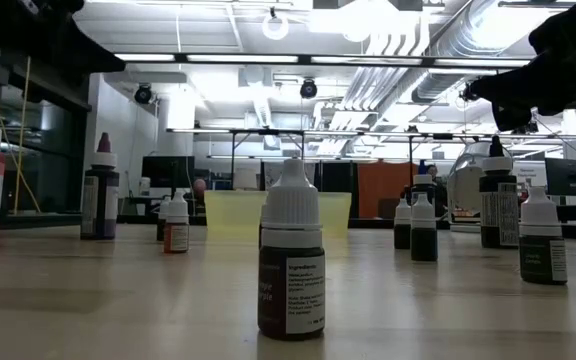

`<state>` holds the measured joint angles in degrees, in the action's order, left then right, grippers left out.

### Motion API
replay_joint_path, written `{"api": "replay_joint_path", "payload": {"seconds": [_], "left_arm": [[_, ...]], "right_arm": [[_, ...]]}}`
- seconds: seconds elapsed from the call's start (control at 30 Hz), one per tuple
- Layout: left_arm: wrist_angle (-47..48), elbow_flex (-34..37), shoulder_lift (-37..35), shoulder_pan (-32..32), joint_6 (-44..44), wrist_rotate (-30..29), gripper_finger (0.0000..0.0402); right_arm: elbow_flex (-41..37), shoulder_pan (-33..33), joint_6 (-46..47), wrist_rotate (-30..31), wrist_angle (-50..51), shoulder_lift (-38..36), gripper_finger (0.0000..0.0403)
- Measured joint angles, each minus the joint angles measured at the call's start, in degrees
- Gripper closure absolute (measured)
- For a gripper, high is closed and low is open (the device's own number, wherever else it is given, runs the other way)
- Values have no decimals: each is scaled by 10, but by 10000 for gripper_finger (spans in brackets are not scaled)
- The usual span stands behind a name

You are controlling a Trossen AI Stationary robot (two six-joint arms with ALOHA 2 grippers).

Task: Pick & Place food coloring
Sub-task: Put the large violet food coloring bottle into the yellow container

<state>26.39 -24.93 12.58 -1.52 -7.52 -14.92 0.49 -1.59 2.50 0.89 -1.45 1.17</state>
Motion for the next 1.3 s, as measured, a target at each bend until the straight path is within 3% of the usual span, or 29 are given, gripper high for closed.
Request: {"api": "replay_joint_path", "payload": {"seconds": [0.23,0.57,0.77,1.13,1.3], "left_arm": [[120,-128,157,0,-18,18,374],[321,-294,360,0,-32,102,232],[428,-368,471,0,-14,107,173],[479,-422,639,0,19,115,159],[483,-436,693,0,-40,114,159]], "right_arm": [[0,0,0,0,0,0,402],[0,0,0,0,0,0,402],[0,0,0,0,0,0,402],[0,0,0,0,0,0,402],[0,0,0,0,0,0,402]]}}
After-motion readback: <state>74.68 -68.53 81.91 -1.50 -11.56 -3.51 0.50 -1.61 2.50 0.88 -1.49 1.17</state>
